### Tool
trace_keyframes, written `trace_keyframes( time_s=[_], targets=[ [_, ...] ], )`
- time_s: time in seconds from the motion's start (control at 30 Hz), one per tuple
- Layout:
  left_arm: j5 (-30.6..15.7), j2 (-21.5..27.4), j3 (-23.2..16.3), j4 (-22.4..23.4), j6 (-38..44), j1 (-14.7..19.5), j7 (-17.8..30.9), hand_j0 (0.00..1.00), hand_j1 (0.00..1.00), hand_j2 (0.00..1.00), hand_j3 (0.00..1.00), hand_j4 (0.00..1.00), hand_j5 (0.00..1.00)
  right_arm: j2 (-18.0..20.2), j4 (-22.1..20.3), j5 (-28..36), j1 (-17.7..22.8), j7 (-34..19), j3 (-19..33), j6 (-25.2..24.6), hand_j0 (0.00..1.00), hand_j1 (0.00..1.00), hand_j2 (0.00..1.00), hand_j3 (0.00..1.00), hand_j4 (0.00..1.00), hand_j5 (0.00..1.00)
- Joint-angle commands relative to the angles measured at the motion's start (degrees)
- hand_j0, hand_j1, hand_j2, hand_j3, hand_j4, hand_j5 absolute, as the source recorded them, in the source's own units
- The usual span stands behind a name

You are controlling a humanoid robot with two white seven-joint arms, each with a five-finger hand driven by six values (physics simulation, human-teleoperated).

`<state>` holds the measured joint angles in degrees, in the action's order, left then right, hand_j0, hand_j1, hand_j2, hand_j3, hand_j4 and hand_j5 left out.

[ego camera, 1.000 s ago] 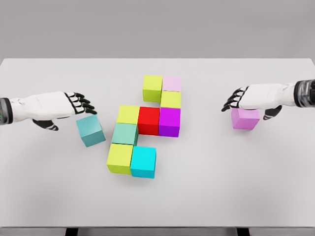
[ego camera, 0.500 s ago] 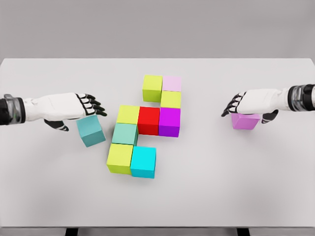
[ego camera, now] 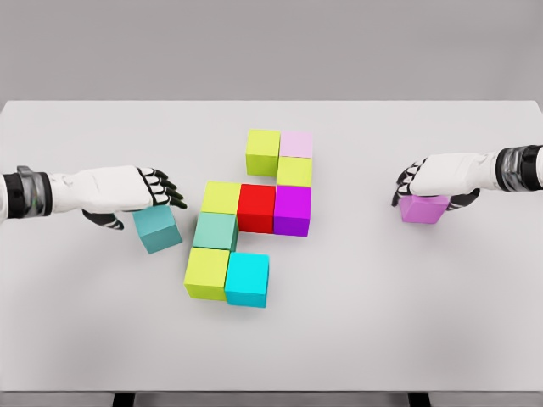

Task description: Assemble the squares on the desktop into the number 2

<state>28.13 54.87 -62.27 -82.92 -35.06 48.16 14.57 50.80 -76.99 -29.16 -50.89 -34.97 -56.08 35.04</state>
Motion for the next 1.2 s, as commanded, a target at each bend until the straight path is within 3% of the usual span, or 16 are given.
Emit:
trace_keyframes(
  time_s=[0.0,0.27,1.0,1.17],
  targets=[
    [0.1,-0.4,0.0,0.0,0.1,0.0,0.0,0.95,0.95,0.95,0.95,0.95,0.95,0.1,0.0,-0.2,0.0,0.0,0.0,0.0,0.69,0.69,0.69,0.69,0.69,0.69],
    [0.2,-0.5,-0.4,0.1,0.1,0.0,0.0,0.95,0.95,0.95,0.95,0.95,0.95,0.8,-1.2,0.4,-0.1,0.0,0.7,0.0,0.6,0.6,0.6,0.6,0.6,0.6],
    [1.3,-1.7,-0.5,0.1,0.1,-0.6,0.0,0.92,0.92,0.92,0.92,0.92,0.92,10.6,-23.3,1.0,2.7,0.0,1.8,0.0,0.59,0.59,0.59,0.59,0.59,0.59],
    [1.4,-2.0,-0.5,0.0,0.1,-0.6,0.1,0.92,0.92,0.92,0.92,0.92,0.92,10.5,-24.3,2.2,3.2,0.0,1.5,0.0,0.59,0.59,0.59,0.59,0.59,0.59]
  ],
)
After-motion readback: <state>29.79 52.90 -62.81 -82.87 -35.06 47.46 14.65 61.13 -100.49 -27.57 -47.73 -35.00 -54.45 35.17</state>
